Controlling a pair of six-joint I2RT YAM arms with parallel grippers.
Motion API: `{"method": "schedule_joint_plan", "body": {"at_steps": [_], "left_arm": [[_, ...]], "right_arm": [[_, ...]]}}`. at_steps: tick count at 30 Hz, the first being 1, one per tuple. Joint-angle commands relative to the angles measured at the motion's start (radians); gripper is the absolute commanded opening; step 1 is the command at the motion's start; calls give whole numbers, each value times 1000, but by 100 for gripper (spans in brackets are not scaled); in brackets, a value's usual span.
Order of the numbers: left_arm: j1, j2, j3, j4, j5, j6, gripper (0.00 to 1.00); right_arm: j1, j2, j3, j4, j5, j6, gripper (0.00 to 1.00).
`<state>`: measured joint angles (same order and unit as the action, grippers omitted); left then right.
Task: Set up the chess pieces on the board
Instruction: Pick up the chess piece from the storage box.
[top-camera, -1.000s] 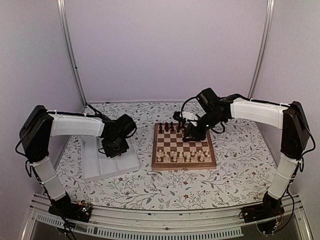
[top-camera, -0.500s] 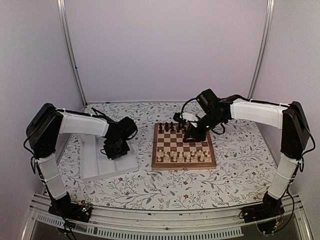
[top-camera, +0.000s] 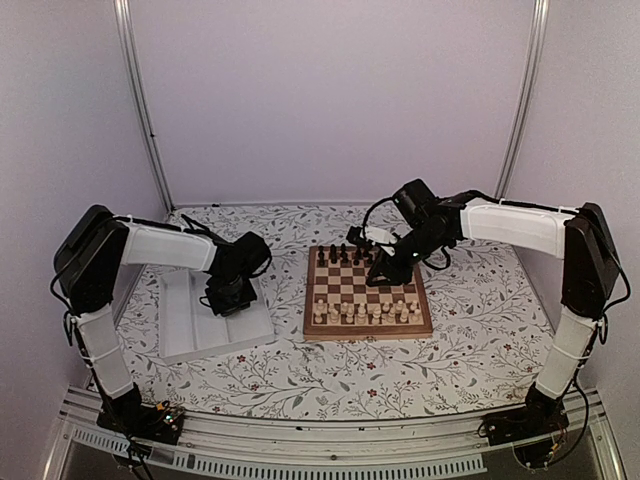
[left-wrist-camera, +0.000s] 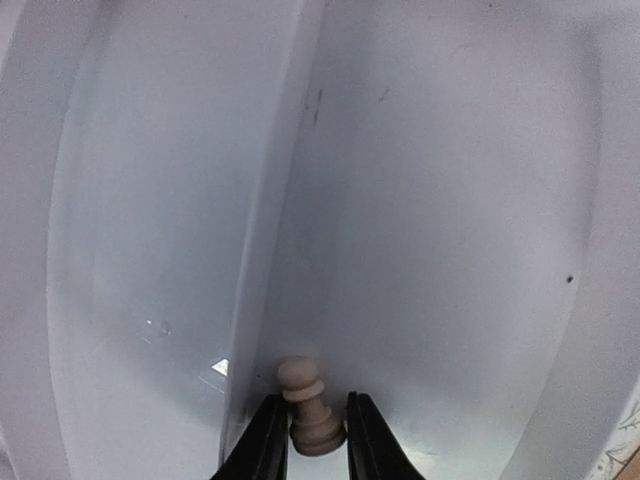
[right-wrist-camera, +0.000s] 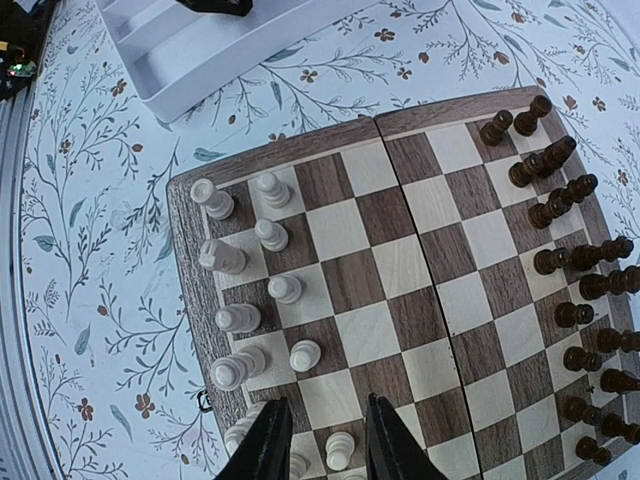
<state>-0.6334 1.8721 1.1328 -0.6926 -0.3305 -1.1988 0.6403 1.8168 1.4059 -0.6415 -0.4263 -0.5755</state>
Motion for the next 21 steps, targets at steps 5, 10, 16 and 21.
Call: {"method": "schedule_joint_plan", "body": {"at_steps": [5, 10, 16, 21], "left_arm": [[8, 23, 4, 56, 105, 123, 12], [-18, -35, 71, -8, 82, 287, 2], [-23, -152, 51, -22, -7, 454, 0], [-35, -312, -117, 222, 107, 729, 0]], "right_arm": [[0, -7, -5, 14, -10, 5, 28], [-2, -21, 23, 1, 9, 4, 28], [-7, -28, 86, -28, -42, 14, 28], [-7, -5, 121, -38, -151, 59, 28]]}}
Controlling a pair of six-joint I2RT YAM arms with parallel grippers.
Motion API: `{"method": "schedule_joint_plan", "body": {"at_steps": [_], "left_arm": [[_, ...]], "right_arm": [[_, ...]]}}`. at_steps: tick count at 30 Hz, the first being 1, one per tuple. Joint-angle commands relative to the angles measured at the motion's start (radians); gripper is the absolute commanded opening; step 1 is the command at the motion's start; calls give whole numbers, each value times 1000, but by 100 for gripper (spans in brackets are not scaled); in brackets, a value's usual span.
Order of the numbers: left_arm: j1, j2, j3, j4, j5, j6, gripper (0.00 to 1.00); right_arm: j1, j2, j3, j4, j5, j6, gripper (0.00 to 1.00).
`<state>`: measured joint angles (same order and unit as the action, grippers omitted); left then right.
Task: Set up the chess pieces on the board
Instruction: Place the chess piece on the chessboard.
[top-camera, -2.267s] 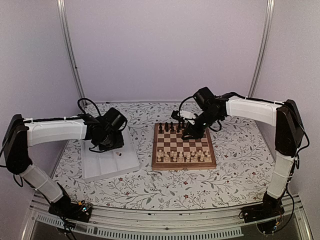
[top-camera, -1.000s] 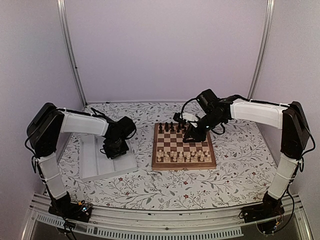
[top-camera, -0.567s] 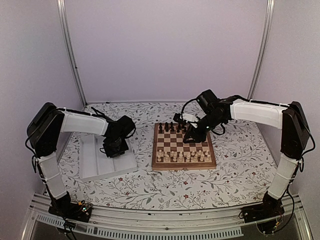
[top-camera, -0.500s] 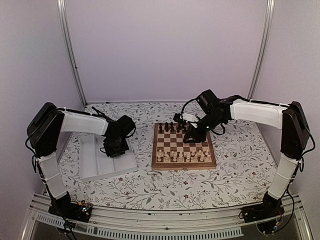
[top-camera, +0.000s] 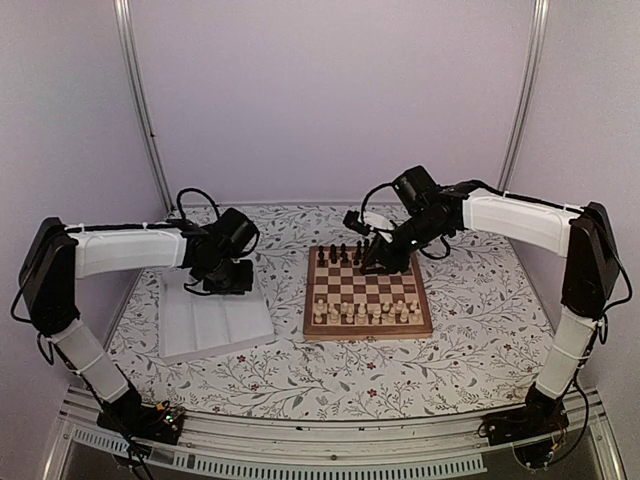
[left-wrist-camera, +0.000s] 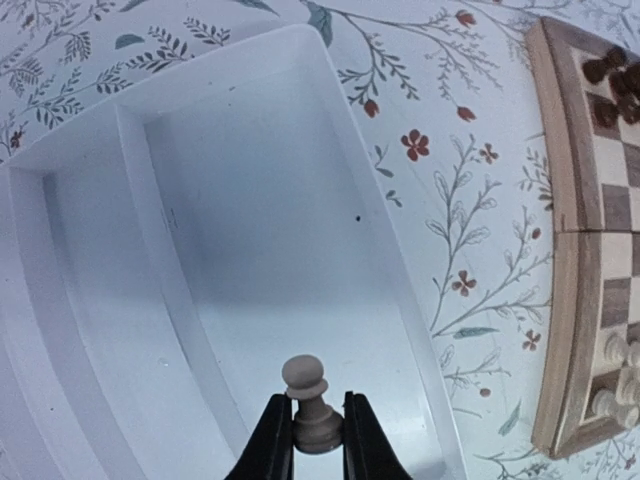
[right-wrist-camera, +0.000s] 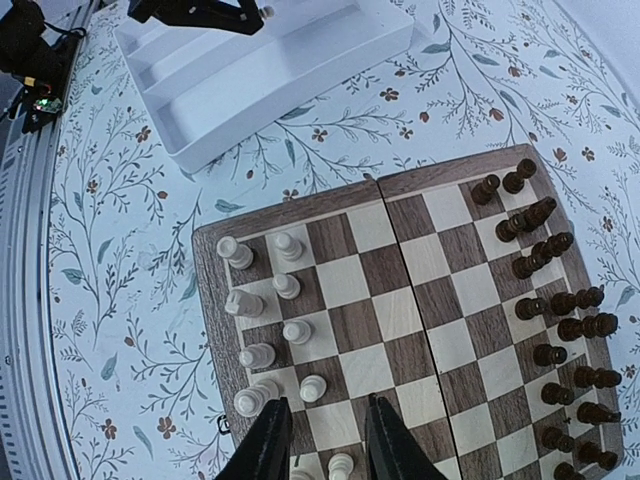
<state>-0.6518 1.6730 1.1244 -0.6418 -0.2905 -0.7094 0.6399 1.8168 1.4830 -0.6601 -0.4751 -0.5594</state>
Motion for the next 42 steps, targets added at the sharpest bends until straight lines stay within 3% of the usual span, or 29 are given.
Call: {"method": "schedule_joint_plan", "body": {"at_steps": [1, 5, 8, 16, 26, 42], "left_arm": [[-17, -151, -147, 233, 94, 274, 0], [-19, -295, -290, 481, 272, 416, 0], [-28, -379, -375, 674, 555, 546, 0], [-89, -348, -318, 696, 743, 661, 0], [-163, -219, -195, 668, 759, 702, 0], [-177, -142, -122, 672, 754, 708, 0]], "right_arm": [[-6, 4, 54, -25, -130, 51, 28], [-8, 64, 117, -68, -257, 92, 28], [-8, 133, 166, -94, -397, 135, 29], [-7, 272, 257, -141, -644, 209, 37], [1, 341, 295, -165, -890, 233, 42], [12, 355, 281, -165, -916, 229, 36]]}}
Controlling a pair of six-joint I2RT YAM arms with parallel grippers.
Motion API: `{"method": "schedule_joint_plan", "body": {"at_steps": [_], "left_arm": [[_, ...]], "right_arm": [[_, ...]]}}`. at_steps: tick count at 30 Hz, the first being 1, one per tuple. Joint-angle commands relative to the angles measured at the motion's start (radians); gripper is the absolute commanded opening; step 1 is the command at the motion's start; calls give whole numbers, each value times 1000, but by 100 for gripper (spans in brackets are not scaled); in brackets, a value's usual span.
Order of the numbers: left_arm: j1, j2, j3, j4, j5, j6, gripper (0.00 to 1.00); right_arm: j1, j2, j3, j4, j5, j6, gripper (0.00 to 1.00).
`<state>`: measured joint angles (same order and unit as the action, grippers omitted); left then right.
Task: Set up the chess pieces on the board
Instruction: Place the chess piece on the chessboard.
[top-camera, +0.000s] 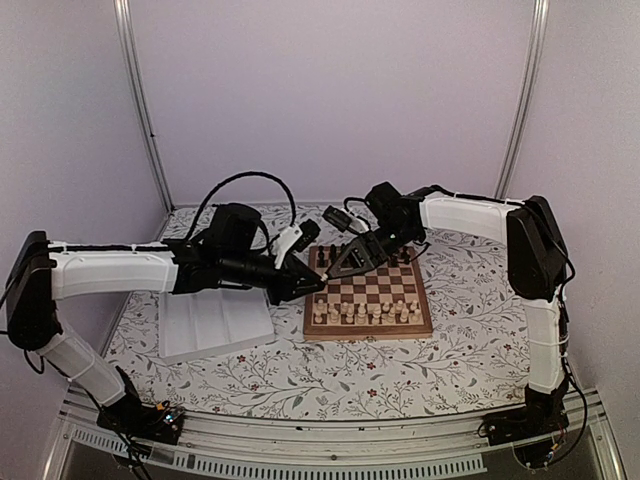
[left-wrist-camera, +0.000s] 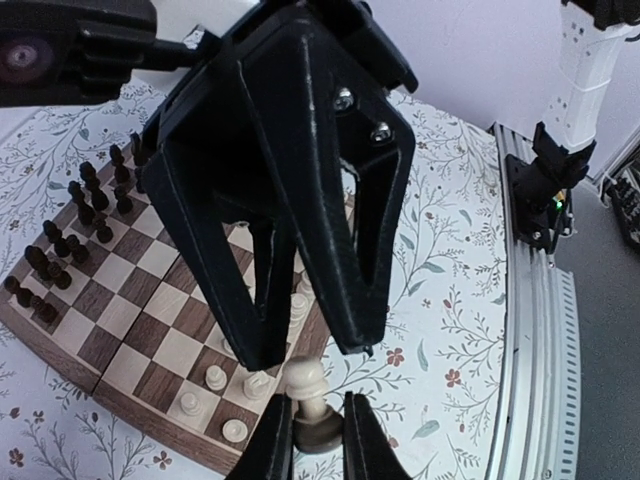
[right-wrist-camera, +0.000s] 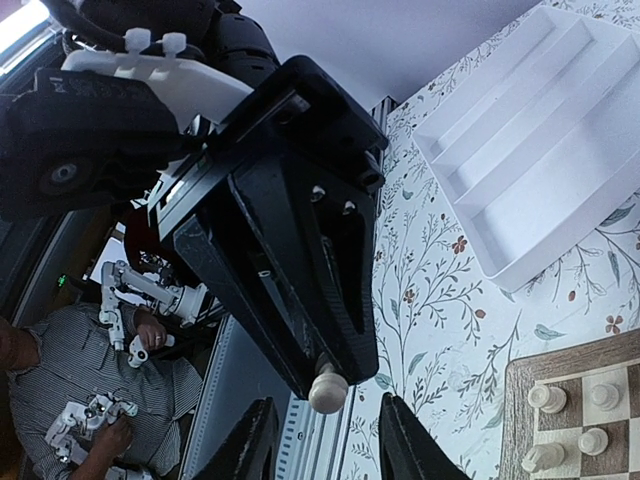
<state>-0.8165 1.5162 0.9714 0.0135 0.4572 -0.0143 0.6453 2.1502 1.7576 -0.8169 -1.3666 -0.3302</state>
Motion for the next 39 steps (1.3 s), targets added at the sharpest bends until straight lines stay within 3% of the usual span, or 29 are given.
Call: {"method": "schedule_joint_plan", "body": {"at_steps": [1, 6, 14, 19, 23, 28, 31, 35, 38, 39], "left_arm": [[-12, 19, 35, 17, 9, 30, 0], [-12, 41, 54, 12, 12, 35, 0], [-13, 52, 59, 11, -5, 28, 0], [-12, 47, 55, 13, -48, 19, 3], [-13, 18, 50, -5, -76, 20, 31], [-12, -76, 54, -115, -204, 83, 37], [-5, -140, 59, -142, -404, 135, 46], [9, -186, 70, -106, -856, 201, 70], [48, -229, 30, 38, -1009, 215, 98], [68, -246, 2, 76, -999, 215, 99]], "right_arm": [[8, 22, 6, -7, -25, 0, 35], [11, 20, 8, -6, -21, 0, 31], [11, 11, 3, -8, 1, -13, 12], [12, 2, 2, -3, 45, -19, 7], [7, -12, 11, -3, 128, -25, 6], [-15, -55, 10, -12, 311, -67, 5], [-32, -86, -4, -20, 436, -100, 5], [-60, -153, -60, -10, 602, -139, 5], [-82, -198, -108, -1, 742, -174, 5], [-89, -208, -125, 4, 782, -183, 5]]}}
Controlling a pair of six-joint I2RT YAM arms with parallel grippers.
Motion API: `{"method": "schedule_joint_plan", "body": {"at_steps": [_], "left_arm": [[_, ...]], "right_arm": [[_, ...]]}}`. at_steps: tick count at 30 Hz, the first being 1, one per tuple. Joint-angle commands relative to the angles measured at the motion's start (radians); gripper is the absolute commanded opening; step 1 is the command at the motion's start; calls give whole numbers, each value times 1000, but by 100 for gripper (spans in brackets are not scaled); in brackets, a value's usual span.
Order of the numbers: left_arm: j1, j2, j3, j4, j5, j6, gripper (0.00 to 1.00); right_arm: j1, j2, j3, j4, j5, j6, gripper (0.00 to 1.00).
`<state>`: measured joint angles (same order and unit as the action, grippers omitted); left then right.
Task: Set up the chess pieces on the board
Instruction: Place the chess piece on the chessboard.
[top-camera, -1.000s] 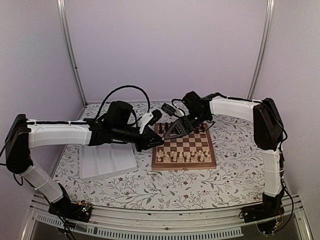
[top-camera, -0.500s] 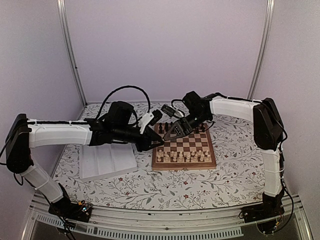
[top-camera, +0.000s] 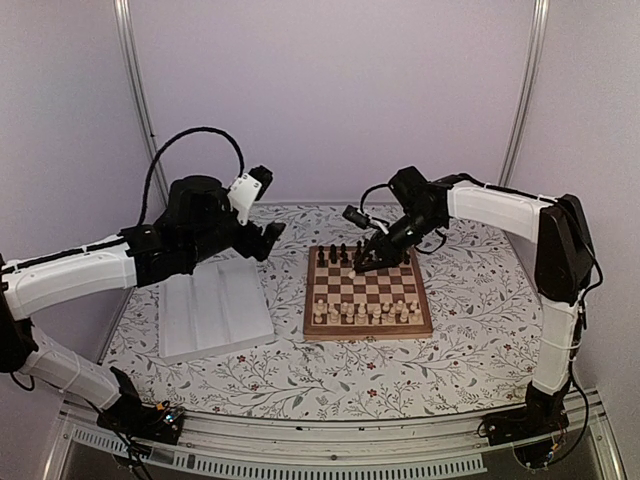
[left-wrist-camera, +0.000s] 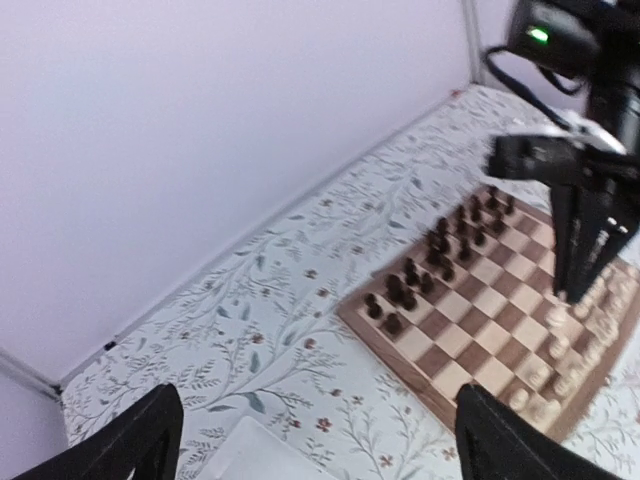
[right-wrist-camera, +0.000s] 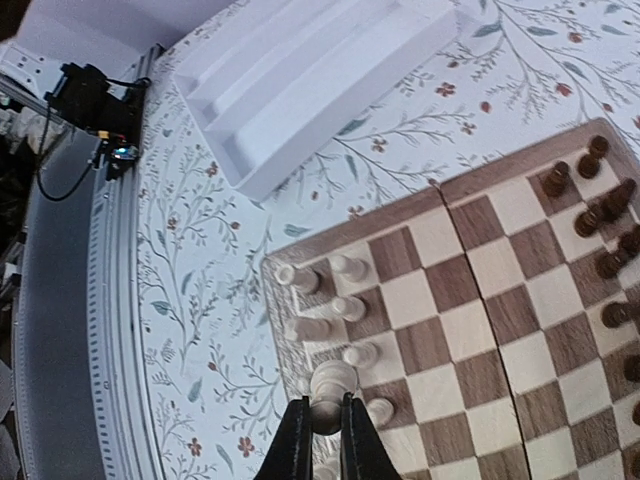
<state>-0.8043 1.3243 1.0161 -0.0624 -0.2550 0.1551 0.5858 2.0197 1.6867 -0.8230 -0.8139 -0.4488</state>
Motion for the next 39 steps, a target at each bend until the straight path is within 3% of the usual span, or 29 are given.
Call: {"method": "schedule_joint_plan", "body": {"at_steps": [1, 4, 6, 10, 39], "left_arm": [[78, -69, -71, 190, -254, 50, 99], [129, -88, -157, 268, -192, 47, 98], [132, -81, -187, 289, -180, 54, 90], [131, -53, -158, 244, -121, -4, 85], [131, -1, -165, 240, -173, 31, 85]], "right_arm": [[-33, -92, -71, 15, 268, -73, 5], [-34, -111, -112, 26, 352, -91, 5], [-34, -118, -127, 27, 374, -101, 5], [-32, -100, -136, 12, 386, -127, 5], [63, 7, -152, -55, 436, -163, 7]]}}
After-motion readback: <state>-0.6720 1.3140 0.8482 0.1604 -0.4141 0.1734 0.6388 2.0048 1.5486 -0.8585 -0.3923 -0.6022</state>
